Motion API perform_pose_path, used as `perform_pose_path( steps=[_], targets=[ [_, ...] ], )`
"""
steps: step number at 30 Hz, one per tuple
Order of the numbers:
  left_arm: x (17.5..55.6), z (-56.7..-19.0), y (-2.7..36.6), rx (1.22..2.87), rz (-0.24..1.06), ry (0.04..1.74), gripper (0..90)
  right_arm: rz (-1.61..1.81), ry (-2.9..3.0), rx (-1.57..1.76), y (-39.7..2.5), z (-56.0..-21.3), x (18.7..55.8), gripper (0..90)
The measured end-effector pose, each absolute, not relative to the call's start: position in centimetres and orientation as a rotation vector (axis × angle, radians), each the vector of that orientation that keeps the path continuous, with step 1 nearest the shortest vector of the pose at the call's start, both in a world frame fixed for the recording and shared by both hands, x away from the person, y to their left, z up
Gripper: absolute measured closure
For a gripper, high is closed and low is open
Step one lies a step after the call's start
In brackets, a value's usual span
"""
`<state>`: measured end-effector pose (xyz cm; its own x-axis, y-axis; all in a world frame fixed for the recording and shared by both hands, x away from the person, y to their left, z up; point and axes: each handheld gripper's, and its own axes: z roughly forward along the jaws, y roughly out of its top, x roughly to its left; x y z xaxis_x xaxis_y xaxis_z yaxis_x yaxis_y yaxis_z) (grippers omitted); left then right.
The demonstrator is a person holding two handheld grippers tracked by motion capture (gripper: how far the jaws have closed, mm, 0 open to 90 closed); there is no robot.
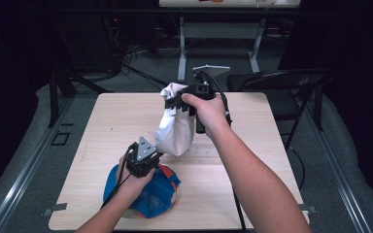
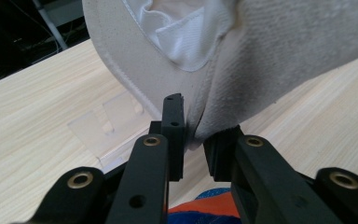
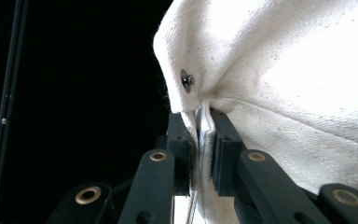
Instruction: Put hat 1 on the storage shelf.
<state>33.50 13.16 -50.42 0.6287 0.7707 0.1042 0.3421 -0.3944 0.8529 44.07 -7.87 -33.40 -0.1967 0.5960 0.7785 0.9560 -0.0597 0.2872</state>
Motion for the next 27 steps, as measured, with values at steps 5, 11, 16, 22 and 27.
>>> perform_pose_path(
  steps=[5,11,16,22,27],
  targets=[
    [33.9,-51.0,14.2,1.935,0.538,0.943,82.6,-1.126,-1.819,-1.655,-7.5,-33.8,44.1,80.7],
    [34.1,-51.8,14.6,1.954,0.503,0.964,84.6,-1.079,-1.837,-1.674,-7.0,-34.9,44.1,80.8],
    [34.3,-52.1,14.5,1.985,0.491,0.979,85.4,-1.065,-1.832,-1.687,-6.9,-35.9,44.3,80.9],
    [34.8,-52.8,15.0,2.014,0.444,1.000,85.3,-1.033,-1.863,-1.707,-6.8,-36.4,44.4,80.7],
    [34.7,-52.8,14.7,2.024,0.465,0.991,85.2,-1.035,-1.840,-1.709,-7.1,-37.0,44.6,80.7]
  ],
)
